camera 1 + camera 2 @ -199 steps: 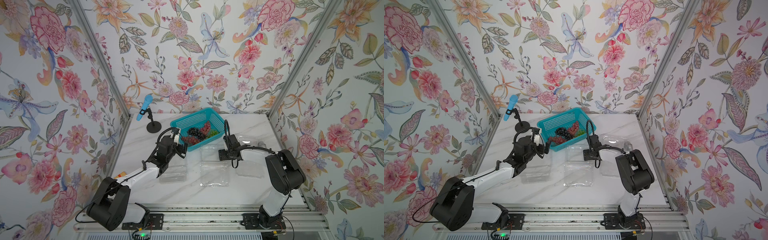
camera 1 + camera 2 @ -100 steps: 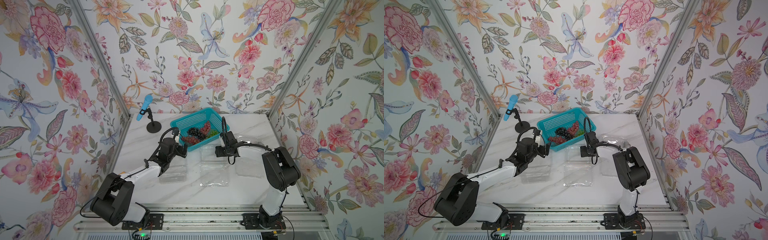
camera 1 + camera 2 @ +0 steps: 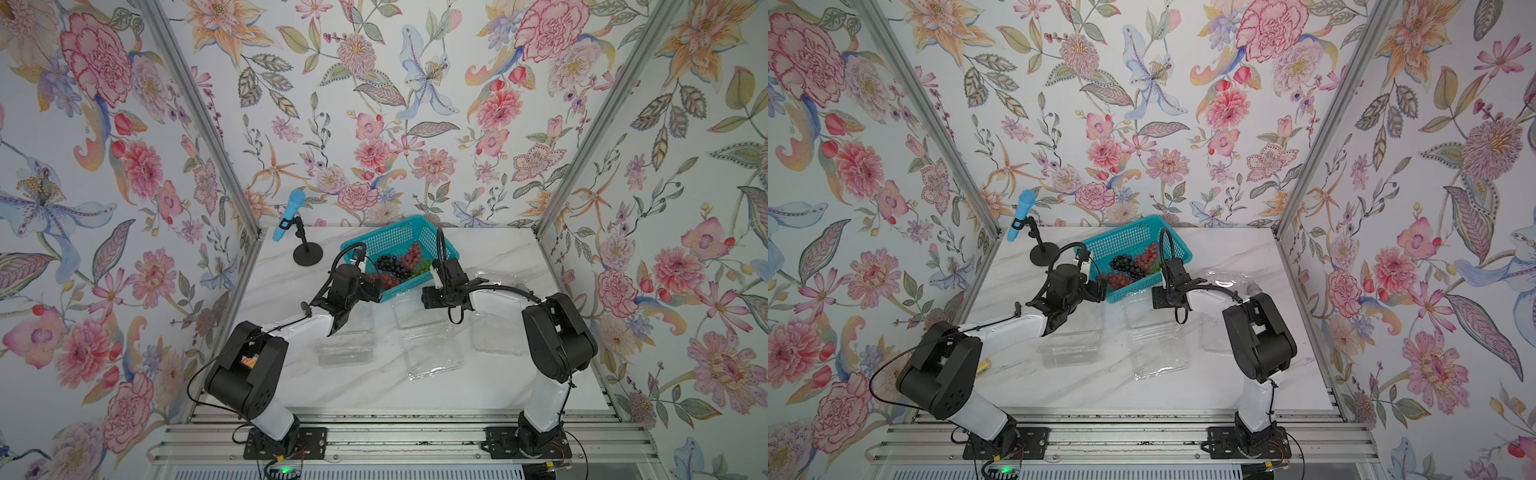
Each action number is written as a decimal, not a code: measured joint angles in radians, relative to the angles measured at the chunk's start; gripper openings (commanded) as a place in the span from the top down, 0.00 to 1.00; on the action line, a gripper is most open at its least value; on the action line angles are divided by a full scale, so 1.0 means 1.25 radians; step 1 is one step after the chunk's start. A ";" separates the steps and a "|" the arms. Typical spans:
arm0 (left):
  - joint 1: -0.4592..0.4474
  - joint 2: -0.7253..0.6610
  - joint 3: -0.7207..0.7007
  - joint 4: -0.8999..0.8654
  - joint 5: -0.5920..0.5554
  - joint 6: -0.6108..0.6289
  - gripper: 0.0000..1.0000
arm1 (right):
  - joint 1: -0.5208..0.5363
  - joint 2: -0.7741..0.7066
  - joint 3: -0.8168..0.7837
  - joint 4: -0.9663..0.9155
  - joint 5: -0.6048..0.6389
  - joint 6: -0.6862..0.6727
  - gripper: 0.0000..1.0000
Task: Pack grapes into containers
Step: Adjust the packing box at the center of the board, then adjust the basket at the center of the board.
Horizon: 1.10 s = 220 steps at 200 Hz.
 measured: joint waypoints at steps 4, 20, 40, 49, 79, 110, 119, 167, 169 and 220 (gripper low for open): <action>0.000 0.003 0.003 -0.002 -0.003 0.000 0.00 | -0.004 -0.002 0.000 -0.003 0.000 -0.001 0.19; 0.000 0.014 0.015 -0.012 -0.011 0.000 0.00 | -0.023 -0.015 -0.002 -0.011 -0.002 0.003 0.13; 0.000 0.024 0.029 -0.021 -0.020 -0.006 0.00 | -0.046 -0.048 -0.006 -0.018 -0.002 -0.001 0.01; 0.000 0.026 0.032 -0.026 -0.026 -0.007 0.00 | -0.054 -0.065 -0.005 -0.019 -0.001 -0.003 0.00; 0.000 0.034 0.046 -0.057 -0.048 -0.027 0.00 | -0.056 -0.089 0.012 -0.021 -0.002 -0.014 0.00; 0.000 0.021 0.046 -0.089 -0.086 -0.042 0.00 | -0.049 -0.048 0.081 -0.036 -0.002 -0.032 0.00; 0.000 0.011 0.046 -0.097 -0.097 -0.045 0.00 | -0.046 -0.034 0.098 -0.038 -0.002 -0.035 0.00; 0.005 -0.019 0.044 -0.141 -0.133 -0.075 0.00 | -0.034 0.043 0.160 -0.063 0.000 -0.049 0.00; 0.006 -0.019 0.044 -0.141 -0.133 -0.078 0.00 | -0.032 0.045 0.163 -0.065 0.000 -0.051 0.00; 0.039 0.010 0.042 -0.128 -0.099 -0.125 0.00 | 0.009 0.081 0.214 -0.089 0.001 -0.062 0.00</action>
